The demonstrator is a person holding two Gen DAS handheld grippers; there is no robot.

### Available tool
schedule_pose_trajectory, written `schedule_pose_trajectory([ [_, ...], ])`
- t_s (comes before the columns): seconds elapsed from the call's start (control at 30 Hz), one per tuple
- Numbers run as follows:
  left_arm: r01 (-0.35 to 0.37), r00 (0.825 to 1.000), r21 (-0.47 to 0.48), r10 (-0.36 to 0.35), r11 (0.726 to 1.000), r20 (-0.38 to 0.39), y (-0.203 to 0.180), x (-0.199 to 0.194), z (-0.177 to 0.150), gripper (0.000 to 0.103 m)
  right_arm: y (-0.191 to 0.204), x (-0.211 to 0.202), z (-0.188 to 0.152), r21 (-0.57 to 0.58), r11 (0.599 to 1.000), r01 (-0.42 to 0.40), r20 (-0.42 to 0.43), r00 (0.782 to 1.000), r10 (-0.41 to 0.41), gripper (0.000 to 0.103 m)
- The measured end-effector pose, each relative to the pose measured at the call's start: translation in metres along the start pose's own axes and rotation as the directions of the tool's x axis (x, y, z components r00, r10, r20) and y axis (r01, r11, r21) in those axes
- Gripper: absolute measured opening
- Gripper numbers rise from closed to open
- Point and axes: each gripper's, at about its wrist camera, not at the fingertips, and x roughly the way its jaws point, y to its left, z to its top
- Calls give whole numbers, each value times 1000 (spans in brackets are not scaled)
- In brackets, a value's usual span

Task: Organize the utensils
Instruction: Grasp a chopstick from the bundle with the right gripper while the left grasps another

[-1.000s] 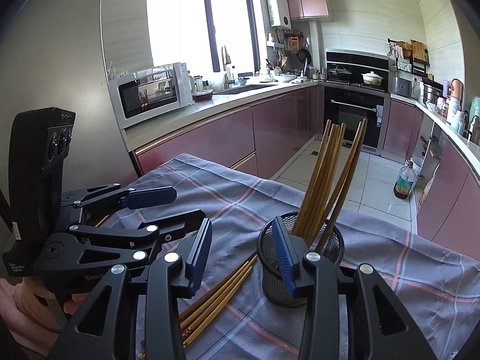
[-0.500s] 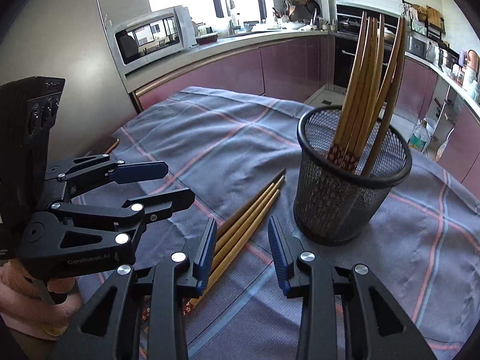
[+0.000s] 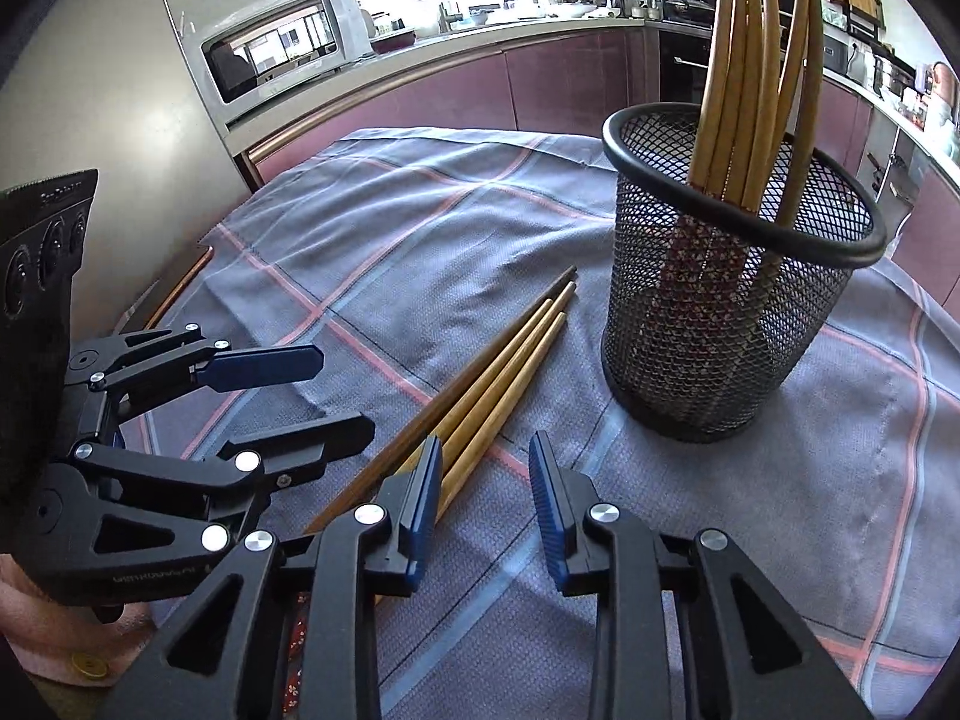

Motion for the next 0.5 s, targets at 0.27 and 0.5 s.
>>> schedule_pose_trajectory([
  [0.27, 8, 1000, 26, -8, 1000, -19, -6, 7, -1, 47, 1, 3, 0, -9, 1000, 16, -8, 1000, -16, 27],
  [0.5, 20, 999, 27, -19, 999, -35, -6, 13, 1, 47, -1, 2, 1, -6, 999, 34, -19, 999, -34, 26],
])
